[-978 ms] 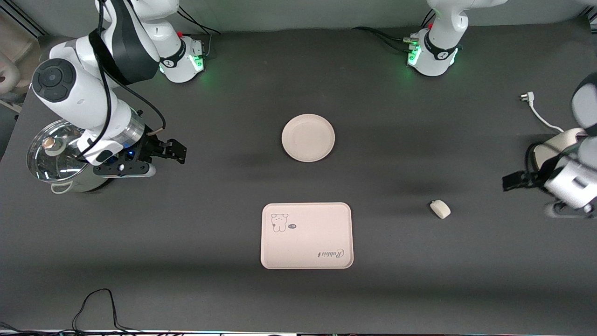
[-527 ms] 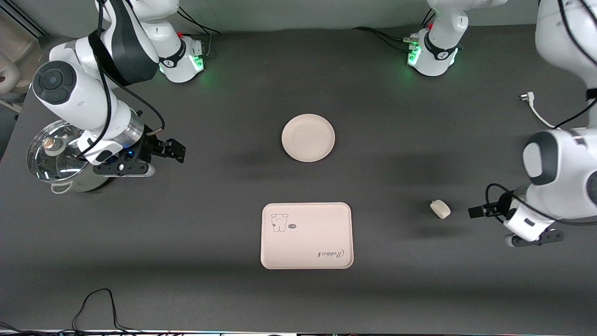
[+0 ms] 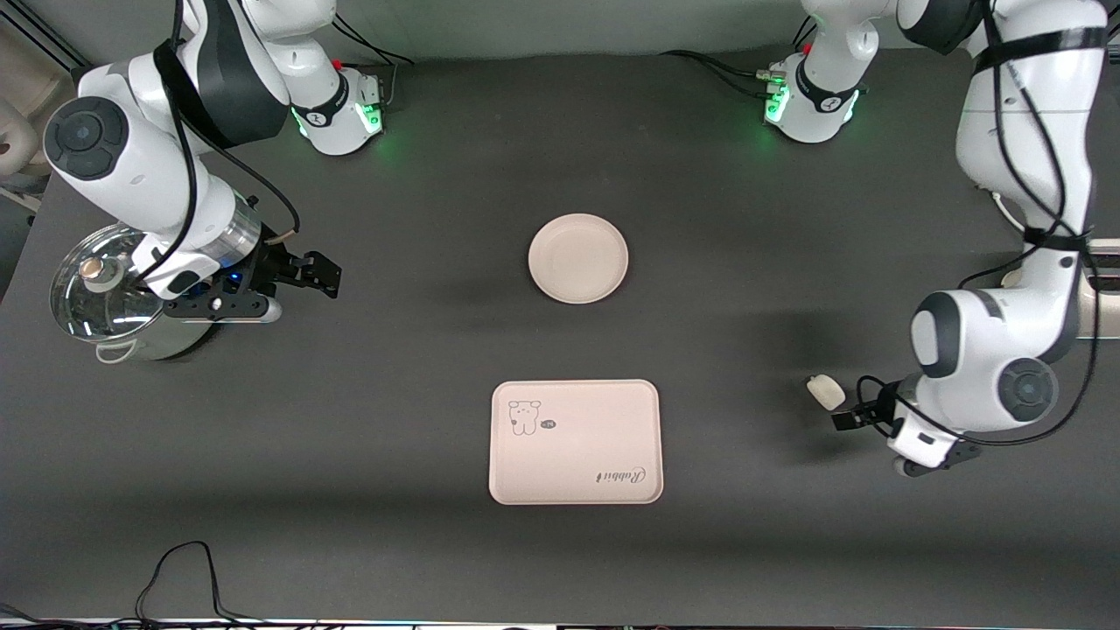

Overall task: Place bun in plate and plate on tray
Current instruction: 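Close the left gripper on the bun and lift it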

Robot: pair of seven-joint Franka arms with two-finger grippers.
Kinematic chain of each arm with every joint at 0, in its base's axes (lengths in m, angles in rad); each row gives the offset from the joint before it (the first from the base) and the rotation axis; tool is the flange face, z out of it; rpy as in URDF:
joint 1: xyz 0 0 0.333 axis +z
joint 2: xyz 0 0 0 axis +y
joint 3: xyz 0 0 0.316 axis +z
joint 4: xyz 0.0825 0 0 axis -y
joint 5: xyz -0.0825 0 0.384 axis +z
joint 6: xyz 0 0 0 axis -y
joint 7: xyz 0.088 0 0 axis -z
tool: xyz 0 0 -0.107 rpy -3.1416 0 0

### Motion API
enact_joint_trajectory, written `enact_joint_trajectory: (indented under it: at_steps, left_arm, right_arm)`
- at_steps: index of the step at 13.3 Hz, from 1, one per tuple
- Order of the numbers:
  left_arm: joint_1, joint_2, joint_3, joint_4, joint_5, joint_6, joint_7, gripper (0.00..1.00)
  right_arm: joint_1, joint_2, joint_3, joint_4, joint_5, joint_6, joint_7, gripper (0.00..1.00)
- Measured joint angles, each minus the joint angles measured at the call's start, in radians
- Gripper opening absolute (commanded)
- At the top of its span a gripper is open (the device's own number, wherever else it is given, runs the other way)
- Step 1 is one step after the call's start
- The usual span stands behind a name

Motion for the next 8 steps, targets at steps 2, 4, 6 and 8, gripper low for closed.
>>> enact_joint_trajectory:
  at_steps: [2,4,6,8]
  left_arm:
    - [-0.004,0.016,-0.003,-0.033,-0.004,0.045,-0.004,0.97]
    - [-0.006,0.019,-0.006,-0.047,-0.005,0.053,-0.014,0.94]
    - [-0.018,0.018,-0.008,-0.05,-0.006,0.053,-0.044,0.85]
    - [-0.033,0.016,-0.008,-0.057,-0.006,0.053,-0.065,0.65]
  right_arm:
    - [0.0,-0.011,-0.014,0.011,0.0,0.0,-0.016,1.0]
    - [0.0,-0.016,-0.018,0.018,0.0,0.002,-0.055,1.0]
    - [0.0,-0.011,-0.018,0.038,0.0,0.006,-0.1,1.0]
    - [0.003,-0.007,-0.014,0.06,0.0,0.006,-0.103,1.0]
